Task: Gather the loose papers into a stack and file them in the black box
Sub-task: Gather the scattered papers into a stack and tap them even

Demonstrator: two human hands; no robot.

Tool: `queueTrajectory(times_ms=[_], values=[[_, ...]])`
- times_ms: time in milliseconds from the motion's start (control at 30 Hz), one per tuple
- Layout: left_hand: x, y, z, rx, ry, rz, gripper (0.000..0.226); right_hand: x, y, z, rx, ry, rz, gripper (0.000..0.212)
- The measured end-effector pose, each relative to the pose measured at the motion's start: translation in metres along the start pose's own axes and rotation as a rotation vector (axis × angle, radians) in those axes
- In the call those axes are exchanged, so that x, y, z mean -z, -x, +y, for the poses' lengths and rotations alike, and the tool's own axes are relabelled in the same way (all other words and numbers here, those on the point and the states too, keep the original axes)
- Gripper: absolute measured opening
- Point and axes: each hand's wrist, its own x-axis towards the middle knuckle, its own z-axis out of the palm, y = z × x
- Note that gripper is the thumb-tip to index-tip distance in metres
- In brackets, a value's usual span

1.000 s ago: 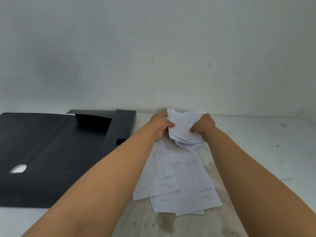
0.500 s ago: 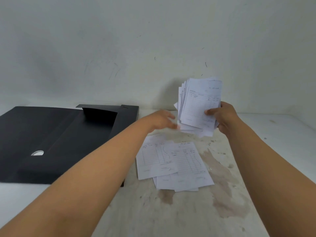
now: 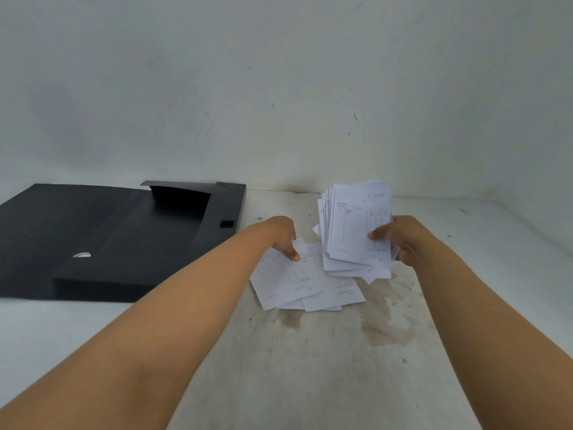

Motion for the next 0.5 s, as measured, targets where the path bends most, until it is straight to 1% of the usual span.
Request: queueTrajectory(times_ms=[67, 100, 200, 267, 400, 500], values=[[0.0, 0.0, -0.001, 0.013, 0.012, -0.007, 0.059, -0.002, 0.003, 0.004, -0.002, -0.001, -0.009, 0.04], [-0.001, 0.002, -0.001, 0.024, 0.021, -0.005, 0.06, -0.003, 0.005, 0.005, -0.001, -0.003, -0.013, 0.041], [-0.004, 0.004, -0.001, 0.037, 0.069, 0.021, 0.074, -0.005, 0.009, 0.006, 0.015, -0.007, -0.025, 0.04], [-0.005, 0.005, 0.0, 0.041, 0.074, 0.023, 0.079, -0.005, 0.011, 0.007, 0.019, -0.006, -0.029, 0.039], [-0.006, 0.003, -0.001, 0.062, 0.084, 0.0, 0.075, -0.008, 0.015, 0.008, 0.017, -0.025, -0.032, 0.039], [-0.007, 0.003, -0.001, 0.065, 0.102, 0.017, 0.073, -0.011, 0.016, 0.01, 0.004, -0.031, -0.024, 0.041]])
